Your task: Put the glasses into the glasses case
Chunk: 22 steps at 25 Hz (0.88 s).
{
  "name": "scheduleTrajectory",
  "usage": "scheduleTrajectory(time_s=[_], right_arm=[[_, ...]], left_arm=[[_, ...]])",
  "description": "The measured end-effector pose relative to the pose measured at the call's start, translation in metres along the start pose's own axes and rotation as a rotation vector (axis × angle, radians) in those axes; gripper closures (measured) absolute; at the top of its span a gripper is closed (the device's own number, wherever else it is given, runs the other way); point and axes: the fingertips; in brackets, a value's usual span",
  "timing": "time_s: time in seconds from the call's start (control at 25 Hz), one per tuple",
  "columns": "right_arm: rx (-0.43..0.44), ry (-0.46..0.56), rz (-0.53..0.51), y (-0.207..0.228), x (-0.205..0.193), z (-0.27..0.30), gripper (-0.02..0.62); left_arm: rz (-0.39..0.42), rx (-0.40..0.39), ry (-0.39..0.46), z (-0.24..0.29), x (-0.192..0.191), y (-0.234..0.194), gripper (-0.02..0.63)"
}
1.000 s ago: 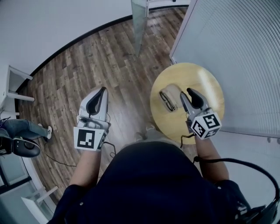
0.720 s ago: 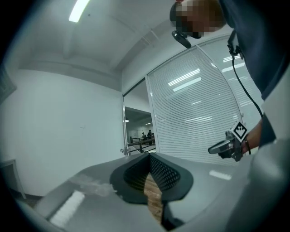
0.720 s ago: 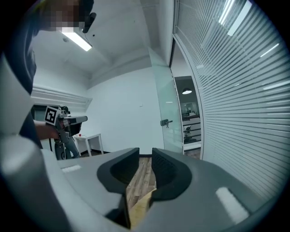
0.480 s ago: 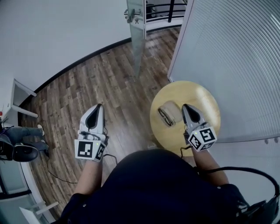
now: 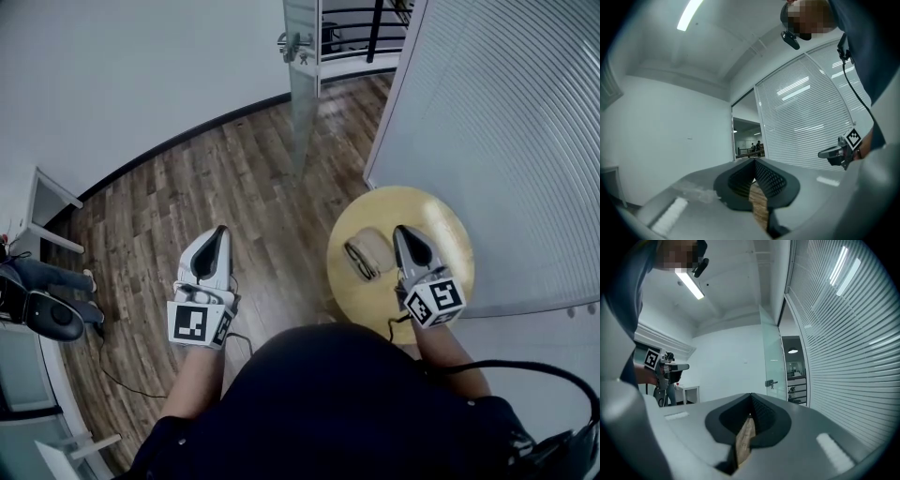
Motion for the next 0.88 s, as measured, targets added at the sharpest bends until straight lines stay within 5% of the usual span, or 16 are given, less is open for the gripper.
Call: scheduleTrajectory(time_s=[0.88], right_arm=[[0.003, 0.003, 0.014, -0.004, 0.007, 0.011, 0.586]], left_arm=[[0.01, 0.047, 0.031, -0.009, 0.014, -0.009, 0.606]])
Point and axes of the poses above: the fingertips, and each gripper's own axes: z forward along the fingers, y to its right, x out of its top, and after that the axes turned 3 degrees about z, right-handed
